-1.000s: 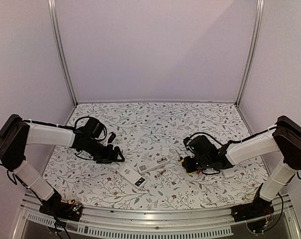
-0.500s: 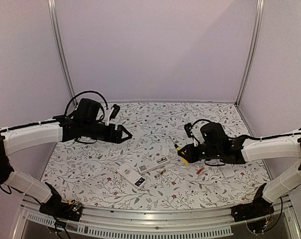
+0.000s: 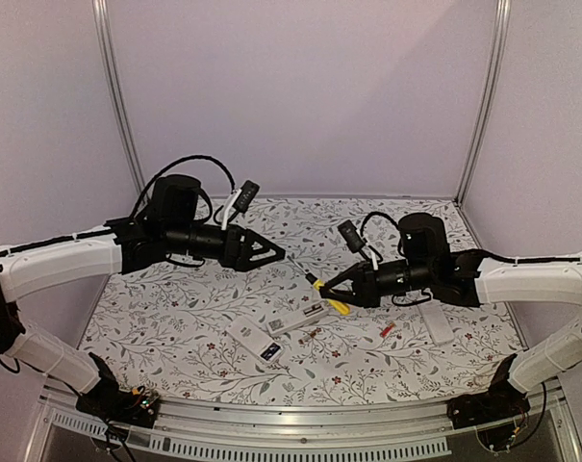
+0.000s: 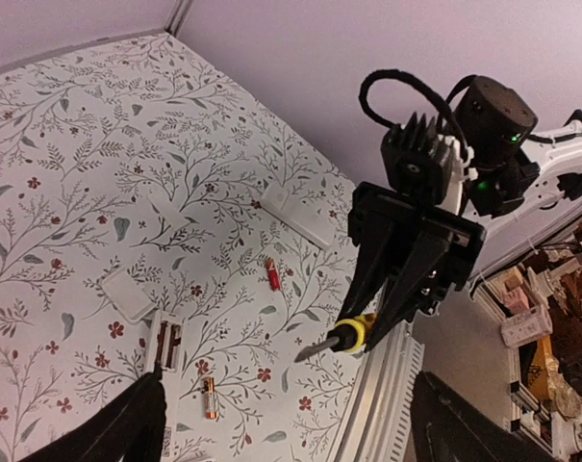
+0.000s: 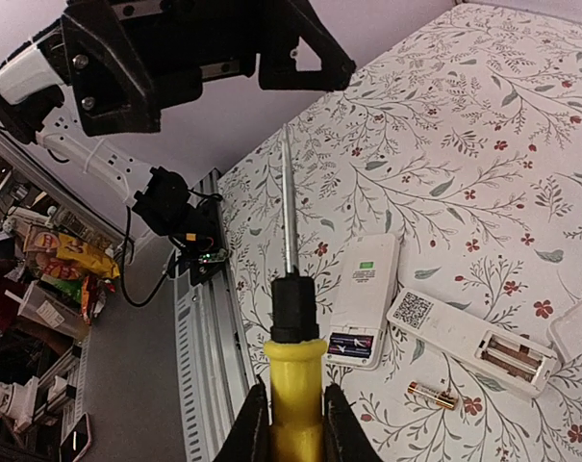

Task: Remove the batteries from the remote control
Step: Pass from the right arm to the left

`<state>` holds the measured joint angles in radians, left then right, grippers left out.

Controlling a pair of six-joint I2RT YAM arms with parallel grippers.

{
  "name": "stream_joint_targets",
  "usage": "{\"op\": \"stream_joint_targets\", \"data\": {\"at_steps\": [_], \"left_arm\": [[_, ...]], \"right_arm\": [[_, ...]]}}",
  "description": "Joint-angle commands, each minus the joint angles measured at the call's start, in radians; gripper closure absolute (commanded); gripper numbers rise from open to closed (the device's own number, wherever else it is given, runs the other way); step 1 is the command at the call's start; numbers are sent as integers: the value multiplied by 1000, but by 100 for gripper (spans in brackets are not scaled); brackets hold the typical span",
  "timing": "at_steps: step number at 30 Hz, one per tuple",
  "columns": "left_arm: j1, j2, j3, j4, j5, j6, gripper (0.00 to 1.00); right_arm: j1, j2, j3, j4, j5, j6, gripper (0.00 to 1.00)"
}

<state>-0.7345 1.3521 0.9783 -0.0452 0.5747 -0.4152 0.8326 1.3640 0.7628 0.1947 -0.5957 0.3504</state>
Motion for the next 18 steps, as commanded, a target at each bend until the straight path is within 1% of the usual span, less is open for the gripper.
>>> {"op": "stream_joint_targets", "data": {"at_steps": [1,4,9,12,16,18], "left_arm": [[-15,41,8,-7,44,0,13],[-32,60,17,13,85,-5,20],[-60,84,31,28,143,-7,38],[-64,90,26,29,148,-10,51],[-63,86,14,29,138,-15,63],[-63,83,10,28,134,-20,67]], "right_arm": [[2,36,38,46,-147,-2,100],[9,64,54,48,-171,-1,100],[19,88,66,65,-182,-1,100],[21,90,66,79,-182,5,100],[20,87,64,84,-181,4,100],[21,86,63,86,-180,4,100]]}}
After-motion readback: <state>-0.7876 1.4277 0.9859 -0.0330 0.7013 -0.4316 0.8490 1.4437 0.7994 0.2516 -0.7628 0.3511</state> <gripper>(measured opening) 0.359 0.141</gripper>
